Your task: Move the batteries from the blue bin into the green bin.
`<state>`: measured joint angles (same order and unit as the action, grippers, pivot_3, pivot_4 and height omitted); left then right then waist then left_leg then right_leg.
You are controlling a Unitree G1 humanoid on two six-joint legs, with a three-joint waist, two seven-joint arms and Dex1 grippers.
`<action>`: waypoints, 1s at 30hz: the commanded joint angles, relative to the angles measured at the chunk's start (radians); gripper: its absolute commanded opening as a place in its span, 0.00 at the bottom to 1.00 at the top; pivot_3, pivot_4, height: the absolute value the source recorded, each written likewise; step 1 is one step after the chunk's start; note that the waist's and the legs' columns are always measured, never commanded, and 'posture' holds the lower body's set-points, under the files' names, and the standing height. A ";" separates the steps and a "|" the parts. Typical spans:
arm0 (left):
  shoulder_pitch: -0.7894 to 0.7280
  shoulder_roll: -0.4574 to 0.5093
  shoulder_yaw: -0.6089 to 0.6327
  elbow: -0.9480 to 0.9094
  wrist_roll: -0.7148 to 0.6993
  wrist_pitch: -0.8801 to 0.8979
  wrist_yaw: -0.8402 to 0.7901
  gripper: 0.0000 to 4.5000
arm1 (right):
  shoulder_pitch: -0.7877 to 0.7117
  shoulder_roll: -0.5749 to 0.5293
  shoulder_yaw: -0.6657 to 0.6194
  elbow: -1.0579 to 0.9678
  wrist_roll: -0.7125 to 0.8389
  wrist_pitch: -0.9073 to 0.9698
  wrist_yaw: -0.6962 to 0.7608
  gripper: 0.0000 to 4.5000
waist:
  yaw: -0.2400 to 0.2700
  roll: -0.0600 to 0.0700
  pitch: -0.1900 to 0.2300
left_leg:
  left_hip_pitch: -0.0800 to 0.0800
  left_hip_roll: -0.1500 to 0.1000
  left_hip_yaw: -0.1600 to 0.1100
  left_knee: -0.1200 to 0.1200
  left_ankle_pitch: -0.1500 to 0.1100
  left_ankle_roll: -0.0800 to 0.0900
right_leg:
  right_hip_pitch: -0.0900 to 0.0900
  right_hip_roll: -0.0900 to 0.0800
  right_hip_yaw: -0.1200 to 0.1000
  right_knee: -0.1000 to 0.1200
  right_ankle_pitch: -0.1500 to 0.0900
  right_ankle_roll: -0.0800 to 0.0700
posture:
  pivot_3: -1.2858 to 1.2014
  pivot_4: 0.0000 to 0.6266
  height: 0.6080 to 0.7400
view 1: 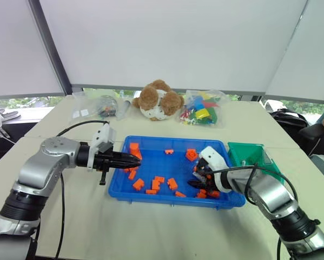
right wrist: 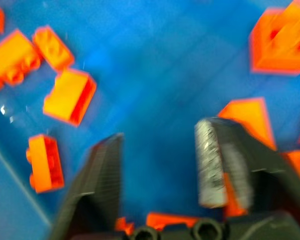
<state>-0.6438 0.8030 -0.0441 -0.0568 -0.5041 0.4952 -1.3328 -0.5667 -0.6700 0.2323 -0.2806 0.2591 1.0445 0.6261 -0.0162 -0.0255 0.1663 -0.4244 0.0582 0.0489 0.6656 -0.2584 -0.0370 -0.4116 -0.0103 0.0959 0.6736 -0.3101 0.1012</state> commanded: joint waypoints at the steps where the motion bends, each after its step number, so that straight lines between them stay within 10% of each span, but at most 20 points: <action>1: -0.014 0.007 0.027 -0.015 -0.009 -0.011 -0.001 0.10 | -0.010 -0.015 -0.046 -0.027 0.008 0.012 0.003 0.85 | 0.002 0.000 0.000 | 0.000 0.000 0.000 0.000 0.000 0.000 | 0.000 0.000 0.000 0.000 0.000 0.000 | 0.52 0.24 1.00; 17: -0.024 0.005 0.022 0.000 -0.002 -0.022 -0.005 0.10 | 0.080 0.002 -0.033 0.074 -0.004 -0.023 0.017 0.85 | 0.000 0.000 0.000 | 0.000 0.000 0.000 0.000 0.000 0.000 | 0.001 0.000 0.000 0.000 0.000 0.000 | 0.52 0.24 1.00; 23: -0.025 0.006 0.025 0.000 -0.001 -0.022 -0.002 0.10 | 0.073 -0.002 0.007 0.093 -0.035 -0.062 0.030 0.34 | 0.000 0.000 0.000 | 0.002 0.000 0.000 0.000 0.000 0.000 | 0.002 0.000 0.000 0.000 0.000 0.000 | 0.52 0.24 1.00; 30: -0.010 0.010 0.032 -0.020 -0.007 -0.015 0.011 0.10 | 0.090 -0.032 0.004 0.049 -0.039 -0.049 0.058 0.34 | 0.002 0.000 0.000 | 0.002 0.000 0.000 0.000 0.000 0.000 | 0.002 0.000 0.000 0.000 0.000 0.000 | 0.52 0.24 1.00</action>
<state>-0.6523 0.8033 -0.0440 -0.0456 -0.5024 0.4875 -1.3252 -0.4904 -0.6877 0.2331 -0.2130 0.2198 0.9854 0.6756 -0.0144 -0.0259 0.1661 -0.4223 0.0581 0.0490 0.6657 -0.2584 -0.0370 -0.4092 -0.0103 0.0959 0.6735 -0.3101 0.1012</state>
